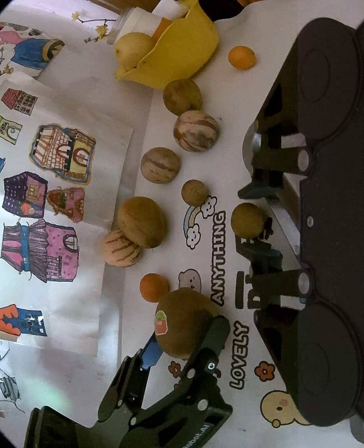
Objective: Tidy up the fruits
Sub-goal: 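Grasp the large brown stickered fruit with the left tool while the right tool grasps a small round fruit, then carry both fruits over the metal tray and open both tools to release them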
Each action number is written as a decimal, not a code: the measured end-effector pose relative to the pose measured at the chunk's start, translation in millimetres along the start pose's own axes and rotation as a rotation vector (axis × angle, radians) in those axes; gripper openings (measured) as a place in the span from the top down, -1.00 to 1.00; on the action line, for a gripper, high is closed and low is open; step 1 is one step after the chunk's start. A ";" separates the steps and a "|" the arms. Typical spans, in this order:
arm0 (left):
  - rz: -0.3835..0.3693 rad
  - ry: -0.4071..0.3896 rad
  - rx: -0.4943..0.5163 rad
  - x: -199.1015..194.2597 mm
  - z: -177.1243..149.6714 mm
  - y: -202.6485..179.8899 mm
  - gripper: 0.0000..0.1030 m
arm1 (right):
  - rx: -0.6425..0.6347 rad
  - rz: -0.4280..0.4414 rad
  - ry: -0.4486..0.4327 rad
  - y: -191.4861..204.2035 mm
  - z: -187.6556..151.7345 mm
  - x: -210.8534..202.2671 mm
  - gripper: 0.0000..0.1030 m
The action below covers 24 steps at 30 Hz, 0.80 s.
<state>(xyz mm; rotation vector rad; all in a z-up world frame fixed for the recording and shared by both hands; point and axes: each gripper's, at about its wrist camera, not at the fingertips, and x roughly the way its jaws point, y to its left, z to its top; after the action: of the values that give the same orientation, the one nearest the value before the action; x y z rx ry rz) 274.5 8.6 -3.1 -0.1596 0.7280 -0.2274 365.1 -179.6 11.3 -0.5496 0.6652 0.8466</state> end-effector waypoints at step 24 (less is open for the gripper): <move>-0.010 0.002 0.001 5.1 3.3 -0.5 -0.13 | -0.007 -0.069 -0.069 12.5 -9.7 -12.9 0.42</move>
<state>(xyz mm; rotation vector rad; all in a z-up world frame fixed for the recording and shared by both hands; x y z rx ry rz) 280.3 7.0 -3.9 -0.1626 0.7288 -0.2377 345.6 -185.6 11.9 -0.5446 0.5773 0.8002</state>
